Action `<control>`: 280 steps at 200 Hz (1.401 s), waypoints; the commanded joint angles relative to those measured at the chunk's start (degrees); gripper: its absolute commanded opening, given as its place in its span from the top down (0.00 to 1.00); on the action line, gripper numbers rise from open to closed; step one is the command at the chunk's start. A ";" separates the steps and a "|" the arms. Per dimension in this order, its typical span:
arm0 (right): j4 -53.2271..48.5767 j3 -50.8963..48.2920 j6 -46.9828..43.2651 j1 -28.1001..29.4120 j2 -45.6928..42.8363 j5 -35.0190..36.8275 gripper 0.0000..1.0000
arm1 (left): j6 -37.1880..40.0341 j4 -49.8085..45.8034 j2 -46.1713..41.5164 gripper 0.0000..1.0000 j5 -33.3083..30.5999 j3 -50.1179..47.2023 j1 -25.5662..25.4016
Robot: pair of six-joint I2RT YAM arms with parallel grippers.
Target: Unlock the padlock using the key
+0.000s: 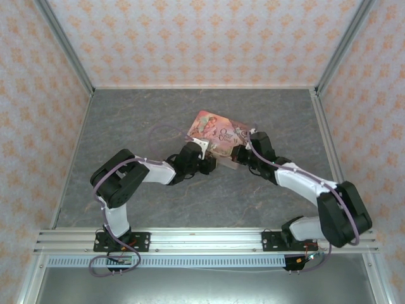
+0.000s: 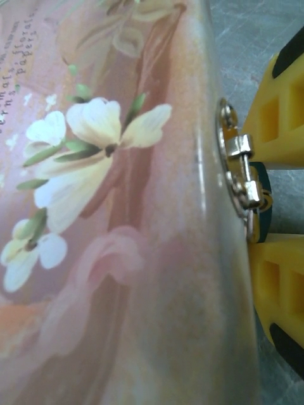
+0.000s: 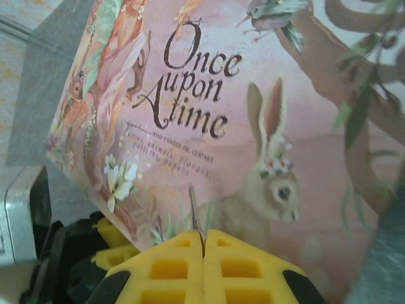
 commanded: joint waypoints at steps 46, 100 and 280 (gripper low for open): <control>-0.77 -10.91 -7.13 0.73 -15.35 -0.39 1.00 | -11.09 -5.59 -4.98 0.79 3.28 4.56 -0.51; 9.08 -19.36 -10.68 6.06 -18.96 -0.34 1.00 | -17.95 -10.72 -6.17 0.84 6.29 7.86 -0.52; 25.88 -18.44 -20.12 7.81 -2.74 -2.96 1.00 | -29.72 -20.29 -8.32 0.86 11.65 11.97 -0.55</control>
